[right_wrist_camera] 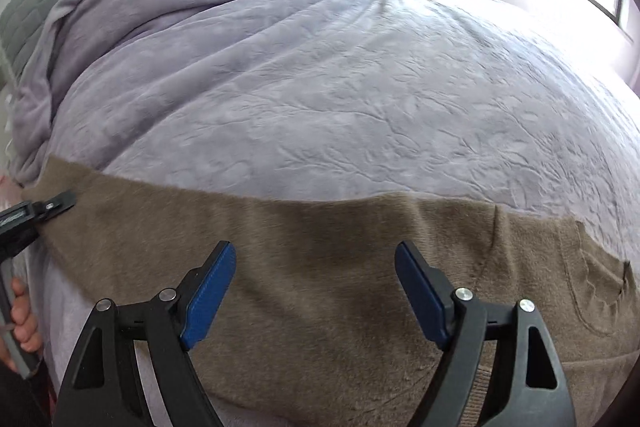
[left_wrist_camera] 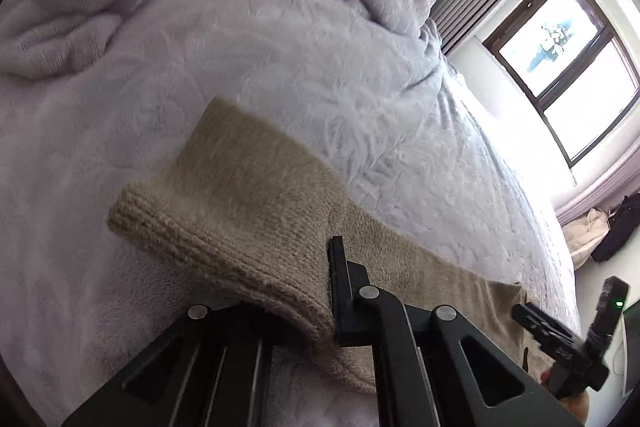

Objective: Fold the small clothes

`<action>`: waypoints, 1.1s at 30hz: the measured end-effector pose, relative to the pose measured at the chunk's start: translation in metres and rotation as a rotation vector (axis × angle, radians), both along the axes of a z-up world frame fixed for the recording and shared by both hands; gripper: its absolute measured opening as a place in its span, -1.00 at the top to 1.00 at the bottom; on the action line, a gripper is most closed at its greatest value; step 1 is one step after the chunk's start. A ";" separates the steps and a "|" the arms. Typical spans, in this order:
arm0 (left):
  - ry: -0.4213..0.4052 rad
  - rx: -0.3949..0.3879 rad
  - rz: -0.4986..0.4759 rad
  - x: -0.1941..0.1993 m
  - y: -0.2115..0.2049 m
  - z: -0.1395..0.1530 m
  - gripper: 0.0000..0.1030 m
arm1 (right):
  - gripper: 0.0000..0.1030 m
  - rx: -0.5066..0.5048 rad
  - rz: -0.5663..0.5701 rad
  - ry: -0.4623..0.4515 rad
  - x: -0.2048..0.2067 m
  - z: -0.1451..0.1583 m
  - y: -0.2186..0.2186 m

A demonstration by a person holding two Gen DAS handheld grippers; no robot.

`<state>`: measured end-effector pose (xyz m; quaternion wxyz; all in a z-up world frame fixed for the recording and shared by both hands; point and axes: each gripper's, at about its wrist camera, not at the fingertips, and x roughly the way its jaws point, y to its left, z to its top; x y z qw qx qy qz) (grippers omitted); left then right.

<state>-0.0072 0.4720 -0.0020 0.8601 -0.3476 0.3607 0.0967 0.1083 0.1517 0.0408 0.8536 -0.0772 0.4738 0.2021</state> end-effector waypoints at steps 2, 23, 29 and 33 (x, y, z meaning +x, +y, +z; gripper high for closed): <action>-0.012 -0.003 0.020 -0.003 0.002 0.006 0.84 | -0.64 -0.006 -0.021 0.031 0.006 -0.007 0.007; -0.007 0.097 0.048 -0.025 -0.008 0.040 0.84 | -0.69 -0.073 0.196 0.070 -0.004 -0.020 0.049; 0.010 0.147 0.051 -0.024 -0.016 0.050 0.84 | -0.69 -0.167 0.193 0.008 -0.044 -0.010 0.037; -0.024 0.157 0.017 -0.018 -0.038 0.074 0.84 | -0.69 -0.090 0.248 0.111 -0.060 -0.008 0.024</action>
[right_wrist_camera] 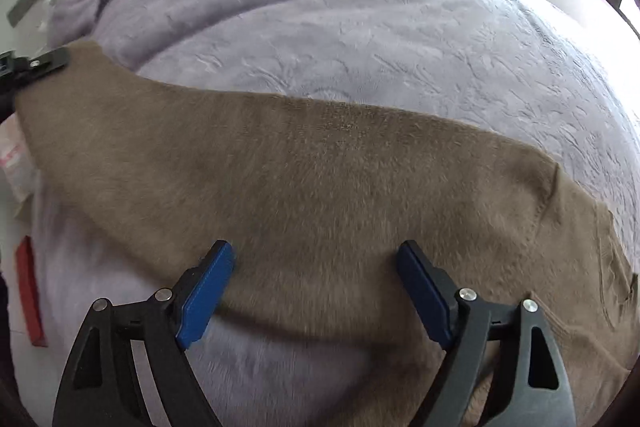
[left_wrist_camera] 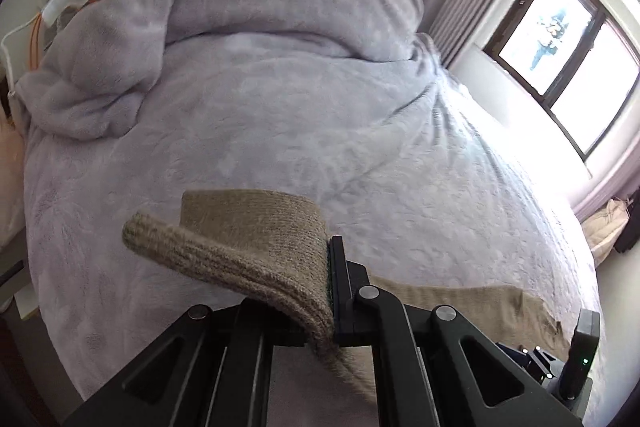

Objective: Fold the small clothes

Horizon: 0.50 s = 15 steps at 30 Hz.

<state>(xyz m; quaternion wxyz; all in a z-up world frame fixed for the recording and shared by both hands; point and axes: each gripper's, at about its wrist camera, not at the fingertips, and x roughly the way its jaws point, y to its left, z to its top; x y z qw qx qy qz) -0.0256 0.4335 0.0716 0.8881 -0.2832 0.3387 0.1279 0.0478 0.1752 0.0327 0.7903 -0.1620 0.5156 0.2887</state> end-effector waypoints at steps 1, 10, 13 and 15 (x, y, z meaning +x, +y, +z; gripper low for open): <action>-0.015 0.009 -0.016 0.002 -0.007 0.008 0.85 | -0.69 0.042 -0.025 0.005 -0.002 0.010 -0.014; -0.129 0.080 -0.373 0.046 -0.166 0.080 0.85 | -0.69 -0.145 -0.402 -0.107 -0.005 0.033 -0.207; -0.128 0.096 -0.502 0.062 -0.239 0.087 0.85 | -0.69 -0.174 -0.524 -0.049 -0.011 0.021 -0.282; -0.121 0.086 -0.585 0.069 -0.282 0.086 0.85 | -0.69 -0.135 -0.577 -0.019 -0.022 0.018 -0.322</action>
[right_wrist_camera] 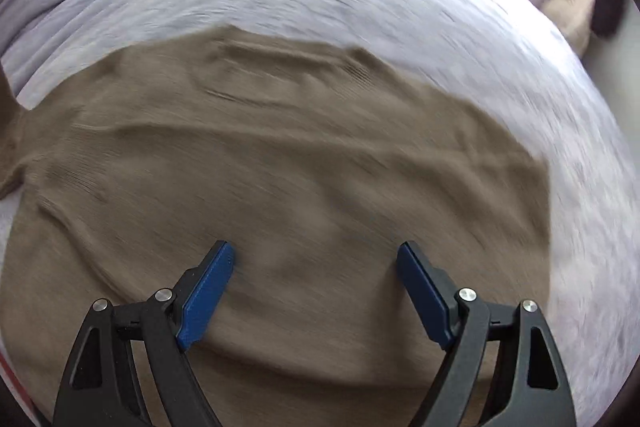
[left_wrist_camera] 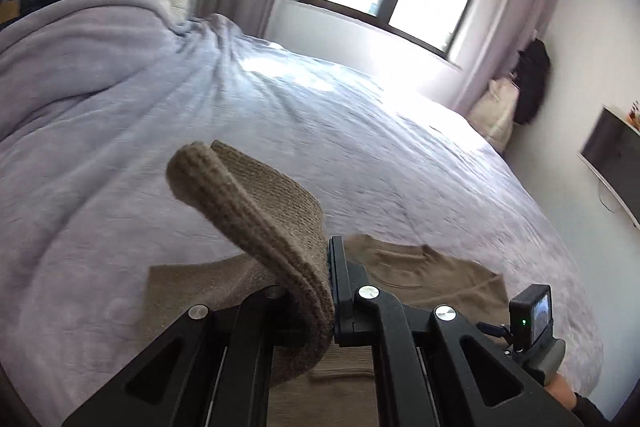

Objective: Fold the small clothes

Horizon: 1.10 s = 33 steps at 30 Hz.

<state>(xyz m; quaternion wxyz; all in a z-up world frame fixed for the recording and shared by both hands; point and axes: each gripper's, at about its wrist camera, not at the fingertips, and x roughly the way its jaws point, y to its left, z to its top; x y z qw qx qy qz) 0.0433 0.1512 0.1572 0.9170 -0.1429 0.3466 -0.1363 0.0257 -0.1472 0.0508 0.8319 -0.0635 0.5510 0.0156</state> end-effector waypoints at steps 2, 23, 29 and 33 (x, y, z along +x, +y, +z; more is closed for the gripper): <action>0.041 -0.004 -0.079 0.008 -0.048 -0.009 0.85 | -0.68 0.043 -0.018 -0.018 -0.015 0.005 -0.026; 0.342 0.166 -0.440 0.014 -0.323 -0.126 0.77 | -0.69 0.186 -0.142 -0.167 -0.089 0.034 -0.139; 0.351 0.132 -0.445 0.010 -0.312 -0.116 -0.65 | -0.69 0.262 -0.124 -0.182 -0.095 0.033 -0.145; 0.269 0.096 -0.458 0.000 -0.309 -0.088 -0.80 | -0.69 0.299 -0.089 -0.205 -0.095 0.036 -0.137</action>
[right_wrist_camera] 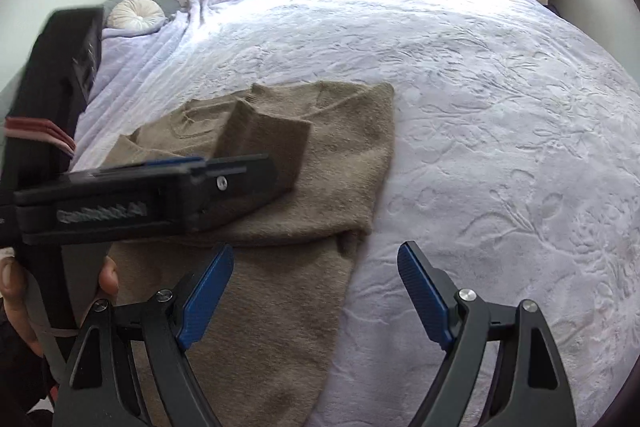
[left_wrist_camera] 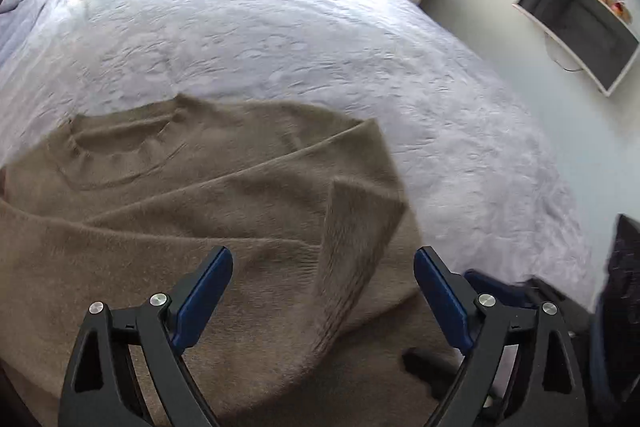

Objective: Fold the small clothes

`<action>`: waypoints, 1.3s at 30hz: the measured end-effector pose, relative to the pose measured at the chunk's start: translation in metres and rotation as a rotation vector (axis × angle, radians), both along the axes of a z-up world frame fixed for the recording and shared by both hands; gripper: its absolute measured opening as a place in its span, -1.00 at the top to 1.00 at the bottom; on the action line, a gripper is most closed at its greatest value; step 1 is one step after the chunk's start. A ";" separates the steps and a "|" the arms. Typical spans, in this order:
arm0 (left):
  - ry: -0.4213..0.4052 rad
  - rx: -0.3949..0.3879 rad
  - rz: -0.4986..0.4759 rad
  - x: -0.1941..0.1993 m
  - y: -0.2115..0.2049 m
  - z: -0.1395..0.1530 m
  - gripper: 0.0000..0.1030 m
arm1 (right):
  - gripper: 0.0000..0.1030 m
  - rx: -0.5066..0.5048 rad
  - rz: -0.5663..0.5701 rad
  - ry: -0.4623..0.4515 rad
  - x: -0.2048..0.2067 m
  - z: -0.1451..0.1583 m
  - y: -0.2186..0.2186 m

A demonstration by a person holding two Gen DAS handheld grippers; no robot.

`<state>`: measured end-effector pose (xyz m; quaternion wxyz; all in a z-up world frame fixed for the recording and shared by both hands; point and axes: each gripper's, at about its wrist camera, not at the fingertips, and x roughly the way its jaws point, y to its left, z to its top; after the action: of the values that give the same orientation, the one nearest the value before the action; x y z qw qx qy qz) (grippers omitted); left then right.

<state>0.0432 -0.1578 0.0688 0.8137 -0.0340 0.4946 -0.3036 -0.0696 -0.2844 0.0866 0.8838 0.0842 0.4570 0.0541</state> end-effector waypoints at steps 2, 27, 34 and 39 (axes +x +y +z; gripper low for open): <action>-0.012 -0.004 -0.006 0.000 0.002 0.010 -0.80 | -0.69 0.028 0.008 0.004 0.002 -0.001 0.004; 0.049 0.126 0.450 0.048 0.229 -0.032 -0.80 | 0.90 -0.040 -0.035 -0.089 0.081 0.035 0.029; 0.077 0.206 0.425 0.051 0.225 -0.052 -0.80 | 0.86 -0.062 -0.058 0.091 0.105 -0.024 0.018; 0.036 0.102 0.425 0.053 0.225 -0.026 -0.80 | 0.08 -0.097 -0.155 0.060 0.102 -0.019 0.003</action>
<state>0.0962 0.0668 0.0428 0.8512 -0.1020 0.5053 -0.0991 0.0327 -0.2814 0.0674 0.8743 0.0781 0.4774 -0.0391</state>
